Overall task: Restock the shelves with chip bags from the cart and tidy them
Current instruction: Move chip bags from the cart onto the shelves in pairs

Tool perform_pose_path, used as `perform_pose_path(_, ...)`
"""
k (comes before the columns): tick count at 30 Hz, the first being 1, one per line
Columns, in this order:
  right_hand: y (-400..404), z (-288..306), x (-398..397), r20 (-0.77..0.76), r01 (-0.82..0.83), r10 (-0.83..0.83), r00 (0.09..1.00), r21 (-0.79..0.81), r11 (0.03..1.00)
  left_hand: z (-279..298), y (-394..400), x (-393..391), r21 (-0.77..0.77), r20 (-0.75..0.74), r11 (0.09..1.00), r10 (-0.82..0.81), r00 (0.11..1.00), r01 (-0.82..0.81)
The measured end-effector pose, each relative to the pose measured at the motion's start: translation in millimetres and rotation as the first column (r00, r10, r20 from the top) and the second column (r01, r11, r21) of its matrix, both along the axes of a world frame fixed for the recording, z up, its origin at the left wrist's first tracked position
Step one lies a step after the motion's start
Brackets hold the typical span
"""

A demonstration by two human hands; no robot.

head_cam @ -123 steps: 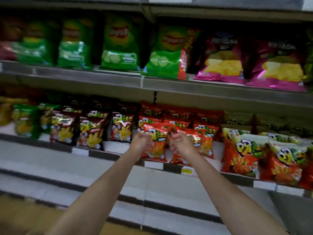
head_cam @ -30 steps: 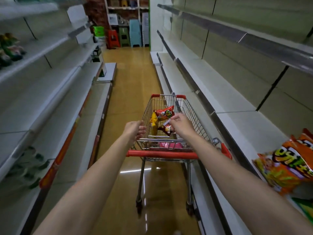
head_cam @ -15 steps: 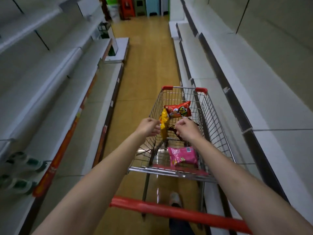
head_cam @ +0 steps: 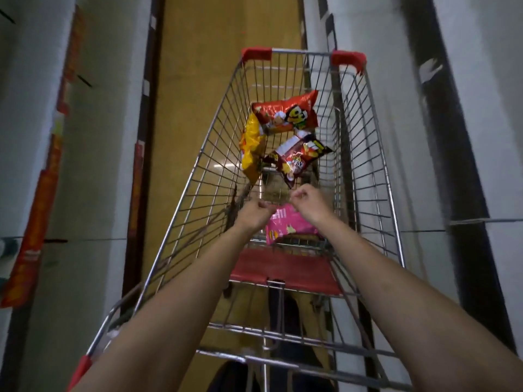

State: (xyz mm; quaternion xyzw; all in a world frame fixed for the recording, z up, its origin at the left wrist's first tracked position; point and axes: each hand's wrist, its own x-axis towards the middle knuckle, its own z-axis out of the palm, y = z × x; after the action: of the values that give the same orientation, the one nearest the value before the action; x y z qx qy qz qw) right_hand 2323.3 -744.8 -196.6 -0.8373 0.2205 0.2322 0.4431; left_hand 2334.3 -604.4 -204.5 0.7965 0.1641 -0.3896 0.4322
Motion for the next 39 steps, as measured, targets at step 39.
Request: perform_pose_path(39, -11, -115, 52, -0.419, 0.331, -0.07, 0.905, 0.592, 0.735, -105, 31, 66, -0.379, -0.263, 0.908, 0.079, 0.962, -0.179)
